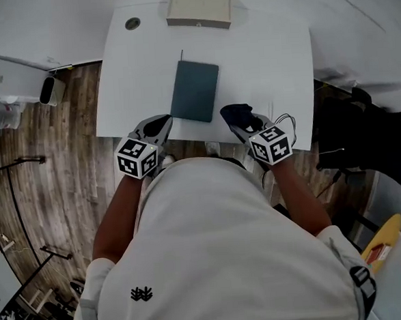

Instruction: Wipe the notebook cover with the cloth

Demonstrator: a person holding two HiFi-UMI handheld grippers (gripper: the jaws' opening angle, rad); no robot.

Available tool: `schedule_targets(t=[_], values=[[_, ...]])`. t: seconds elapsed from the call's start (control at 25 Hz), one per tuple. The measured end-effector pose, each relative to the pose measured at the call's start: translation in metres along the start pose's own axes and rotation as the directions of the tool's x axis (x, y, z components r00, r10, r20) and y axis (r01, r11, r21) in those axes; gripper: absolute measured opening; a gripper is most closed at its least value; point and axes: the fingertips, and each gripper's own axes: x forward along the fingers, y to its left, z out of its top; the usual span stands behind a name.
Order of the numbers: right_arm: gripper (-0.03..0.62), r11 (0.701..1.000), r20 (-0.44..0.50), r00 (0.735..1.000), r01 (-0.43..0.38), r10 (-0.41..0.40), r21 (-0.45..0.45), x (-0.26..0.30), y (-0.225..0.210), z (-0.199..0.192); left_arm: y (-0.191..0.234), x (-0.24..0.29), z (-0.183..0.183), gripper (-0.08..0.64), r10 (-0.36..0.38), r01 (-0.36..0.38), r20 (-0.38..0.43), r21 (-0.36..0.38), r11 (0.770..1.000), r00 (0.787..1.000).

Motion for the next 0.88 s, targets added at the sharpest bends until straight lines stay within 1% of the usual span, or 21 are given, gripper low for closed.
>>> schedule_targets(t=[0.12, 0.24, 0.36, 0.48, 0.72, 0.88], values=[[0.167, 0.999, 0.033, 0.999, 0.025, -0.025, 0.022, -0.002, 0.034, 0.000, -0.003, -0.024, 0.009, 0.006, -0.048, 0.047, 0.030, 0.024, 0.999, 0.998], [0.167, 0.997, 0.096, 0.994, 0.052, -0.057, 0.051, -0.005, 0.071, 0.009, -0.002, -0.053, 0.016, 0.006, -0.107, 0.105, 0.063, 0.037, 0.994, 0.992], [0.167, 0.994, 0.165, 0.982, 0.085, -0.096, 0.074, -0.010, 0.114, 0.009, -0.003, -0.094, 0.008, 0.006, -0.153, 0.147, 0.085, 0.070, 0.987, 0.985], [0.167, 0.988, 0.215, 0.966, 0.127, -0.143, 0.086, -0.015, 0.155, 0.004, -0.004, -0.133, -0.003, 0.006, -0.189, 0.180, 0.098, 0.089, 0.980, 0.977], [0.167, 0.975, 0.275, 0.938, 0.177, -0.209, 0.135, -0.022, 0.196, 0.006, 0.002, -0.167, -0.012, 0.006, -0.246, 0.236, 0.082, 0.115, 0.965, 0.966], [0.167, 0.973, 0.286, 0.934, 0.182, -0.215, 0.139, -0.023, 0.218, 0.006, 0.006, -0.176, -0.019, 0.006, -0.264, 0.255, 0.082, 0.107, 0.961, 0.961]])
